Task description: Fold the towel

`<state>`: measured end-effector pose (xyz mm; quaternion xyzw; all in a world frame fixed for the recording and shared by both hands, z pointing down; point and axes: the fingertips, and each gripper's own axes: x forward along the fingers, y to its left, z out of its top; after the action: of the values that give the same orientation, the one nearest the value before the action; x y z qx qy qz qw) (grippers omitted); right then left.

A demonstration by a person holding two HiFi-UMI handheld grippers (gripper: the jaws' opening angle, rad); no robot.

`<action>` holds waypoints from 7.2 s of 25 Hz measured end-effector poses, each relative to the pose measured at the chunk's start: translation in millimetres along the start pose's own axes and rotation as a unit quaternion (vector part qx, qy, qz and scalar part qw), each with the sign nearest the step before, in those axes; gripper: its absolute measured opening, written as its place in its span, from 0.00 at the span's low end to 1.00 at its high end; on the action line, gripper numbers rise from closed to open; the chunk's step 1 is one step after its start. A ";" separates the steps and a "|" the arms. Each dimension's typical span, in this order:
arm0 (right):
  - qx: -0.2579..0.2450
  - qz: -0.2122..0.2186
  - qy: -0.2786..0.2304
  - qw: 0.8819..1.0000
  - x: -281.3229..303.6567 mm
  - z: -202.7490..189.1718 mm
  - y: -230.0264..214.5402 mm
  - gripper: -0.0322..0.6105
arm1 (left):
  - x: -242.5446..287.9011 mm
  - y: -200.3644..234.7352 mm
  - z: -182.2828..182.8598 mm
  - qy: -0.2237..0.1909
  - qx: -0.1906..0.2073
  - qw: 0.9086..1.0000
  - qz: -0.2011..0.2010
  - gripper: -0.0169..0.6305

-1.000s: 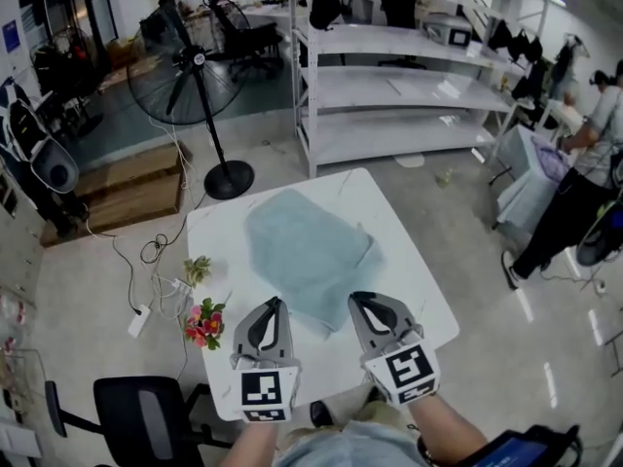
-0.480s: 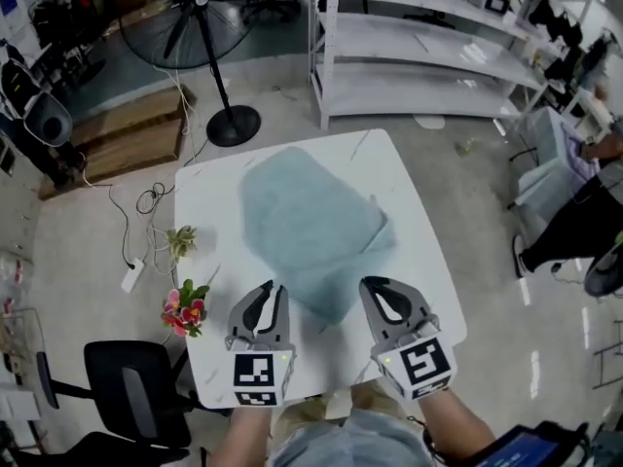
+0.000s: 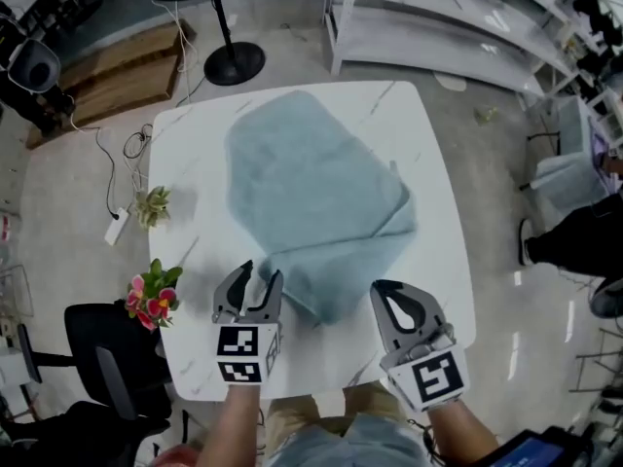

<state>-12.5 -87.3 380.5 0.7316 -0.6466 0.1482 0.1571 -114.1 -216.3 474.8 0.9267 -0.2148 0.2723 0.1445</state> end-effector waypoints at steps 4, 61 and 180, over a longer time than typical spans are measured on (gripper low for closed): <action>0.004 0.002 0.009 1.000 3.4 -6.9 -4.4 0.07 | 14.5 0.6 -25.4 0.052 -0.017 0.998 -0.007 0.33; 0.009 -0.123 0.057 0.991 -134.7 -89.4 -105.8 0.08 | -65.5 -334.0 -117.5 0.103 0.203 0.921 -0.318 0.13; -0.429 0.332 -0.053 0.838 -147.0 -158.4 -211.0 0.41 | -81.6 -333.1 -123.0 -0.083 0.064 0.973 0.206 0.52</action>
<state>177.2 135.8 454.4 0.3388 -0.8570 -0.1403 0.3620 -71.7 145.5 477.9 0.8893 -0.3943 0.2318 0.0076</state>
